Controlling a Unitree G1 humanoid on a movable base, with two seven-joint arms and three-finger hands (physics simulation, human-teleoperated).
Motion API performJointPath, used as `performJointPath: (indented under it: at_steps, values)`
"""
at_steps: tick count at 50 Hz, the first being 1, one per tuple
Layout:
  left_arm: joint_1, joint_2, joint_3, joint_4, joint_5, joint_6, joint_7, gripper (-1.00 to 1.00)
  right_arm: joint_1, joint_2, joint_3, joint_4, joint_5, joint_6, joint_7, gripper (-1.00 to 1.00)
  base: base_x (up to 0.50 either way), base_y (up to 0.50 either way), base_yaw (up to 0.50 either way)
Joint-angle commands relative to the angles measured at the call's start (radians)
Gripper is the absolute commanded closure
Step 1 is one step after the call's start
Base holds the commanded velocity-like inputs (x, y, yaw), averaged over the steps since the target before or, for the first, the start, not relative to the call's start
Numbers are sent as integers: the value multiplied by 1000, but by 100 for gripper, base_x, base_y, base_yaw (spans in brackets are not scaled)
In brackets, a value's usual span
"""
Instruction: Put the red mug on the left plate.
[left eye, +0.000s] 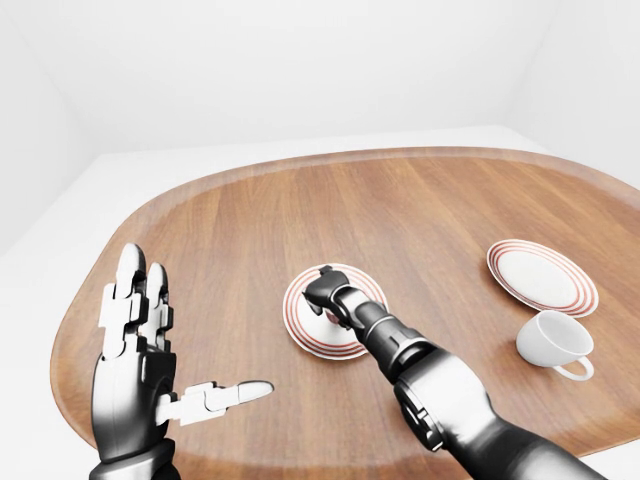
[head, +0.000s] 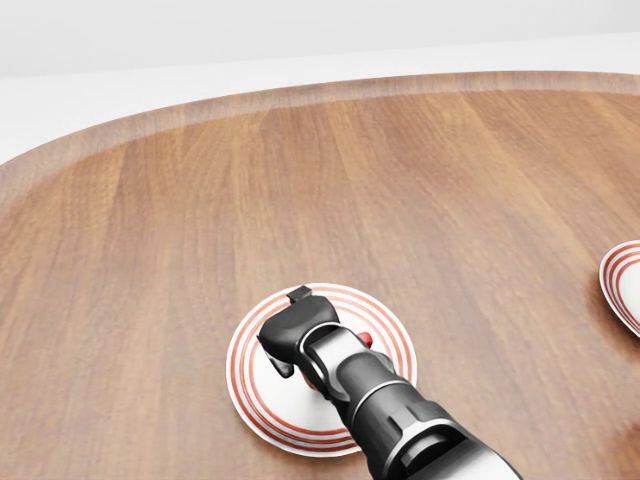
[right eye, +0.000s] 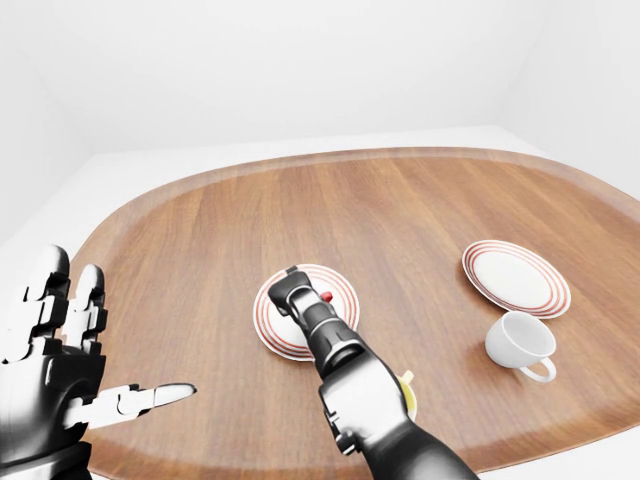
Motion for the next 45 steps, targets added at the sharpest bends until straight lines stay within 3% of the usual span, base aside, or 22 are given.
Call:
performJointPath:
  at_steps: [1,15,16,17,45]
  values:
    - [0,-2,2,0,-2,0,-1,-100,4,-5,-7,-1,-10,0,-25,100,0,0,0]
    - [2,-1,-2,-1,1,-2,-2,-100,9,-5,-2,1,-33,0,-46,100,0,0,0]
    - [0,0,-1,2,1,-2,-1,-100,8,-4,-5,2,-32,0,-37,-76,0,0,0]
    - [-1,0,-1,3,1,-2,-1,-100,9,-4,-4,1,-34,0,-39,-100,0,0,0]
    - [-3,5,-11,5,6,-1,6,-100,-3,-8,-7,-7,-30,0,-5,-100,0,0,0]
